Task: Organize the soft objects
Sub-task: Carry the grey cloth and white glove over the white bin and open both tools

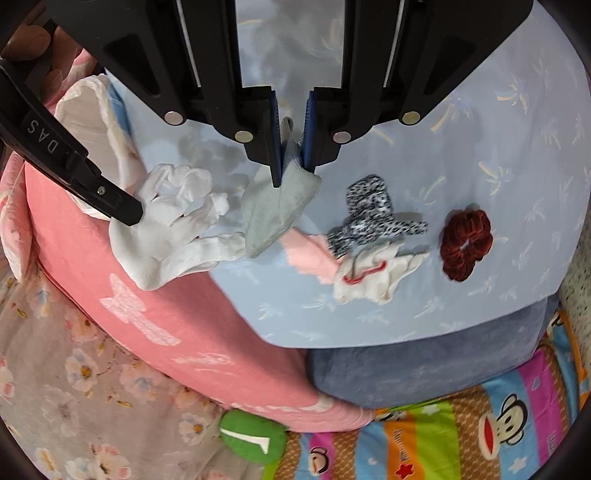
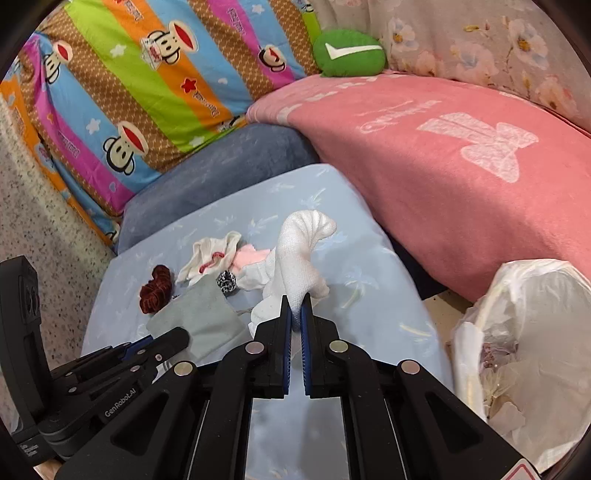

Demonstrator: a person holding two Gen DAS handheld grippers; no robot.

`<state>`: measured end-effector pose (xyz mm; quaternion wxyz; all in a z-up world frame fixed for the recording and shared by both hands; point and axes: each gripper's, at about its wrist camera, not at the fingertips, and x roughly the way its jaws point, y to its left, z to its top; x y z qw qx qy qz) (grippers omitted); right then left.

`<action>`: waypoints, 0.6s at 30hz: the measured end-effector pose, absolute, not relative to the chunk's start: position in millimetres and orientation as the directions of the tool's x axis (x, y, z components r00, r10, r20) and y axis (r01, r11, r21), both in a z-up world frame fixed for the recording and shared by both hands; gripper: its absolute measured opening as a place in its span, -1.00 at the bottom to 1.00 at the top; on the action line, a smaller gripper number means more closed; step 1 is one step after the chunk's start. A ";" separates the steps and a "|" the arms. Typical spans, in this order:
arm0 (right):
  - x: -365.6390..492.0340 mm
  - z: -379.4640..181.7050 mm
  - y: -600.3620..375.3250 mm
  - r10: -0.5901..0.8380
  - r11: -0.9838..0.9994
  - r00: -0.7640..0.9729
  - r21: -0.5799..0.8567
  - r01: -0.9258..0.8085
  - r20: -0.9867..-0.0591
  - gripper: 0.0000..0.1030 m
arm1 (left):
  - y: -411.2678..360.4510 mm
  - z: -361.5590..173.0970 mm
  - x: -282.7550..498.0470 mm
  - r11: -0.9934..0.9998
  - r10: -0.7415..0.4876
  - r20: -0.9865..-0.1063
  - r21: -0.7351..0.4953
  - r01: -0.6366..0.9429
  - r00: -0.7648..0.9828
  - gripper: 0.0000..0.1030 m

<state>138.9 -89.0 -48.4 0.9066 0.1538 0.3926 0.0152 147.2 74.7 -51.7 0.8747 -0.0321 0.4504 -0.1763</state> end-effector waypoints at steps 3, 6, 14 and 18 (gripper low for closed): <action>124.6 -35.8 -101.5 0.141 0.946 0.711 0.305 0.107 -0.688 -0.92 | 61.4 -42.3 138.8 0.927 -0.355 -0.763 -0.212 0.309 0.541 -0.80; 108.3 -24.0 -117.7 0.132 0.940 0.734 0.320 0.121 -0.666 -0.92 | 45.2 -34.3 129.7 0.917 -0.372 -0.752 -0.205 0.342 0.545 -0.80; 73.6 -6.5 -159.6 0.093 0.924 0.771 0.344 0.170 -0.630 -0.92 | -1.9 -22.4 107.1 0.885 -0.410 -0.737 -0.180 0.428 0.537 -0.79; 57.2 -3.0 -179.4 0.062 0.918 0.781 0.342 0.200 -0.622 -0.92 | -24.8 -20.9 98.1 0.867 -0.429 -0.737 -0.173 0.468 0.523 -0.79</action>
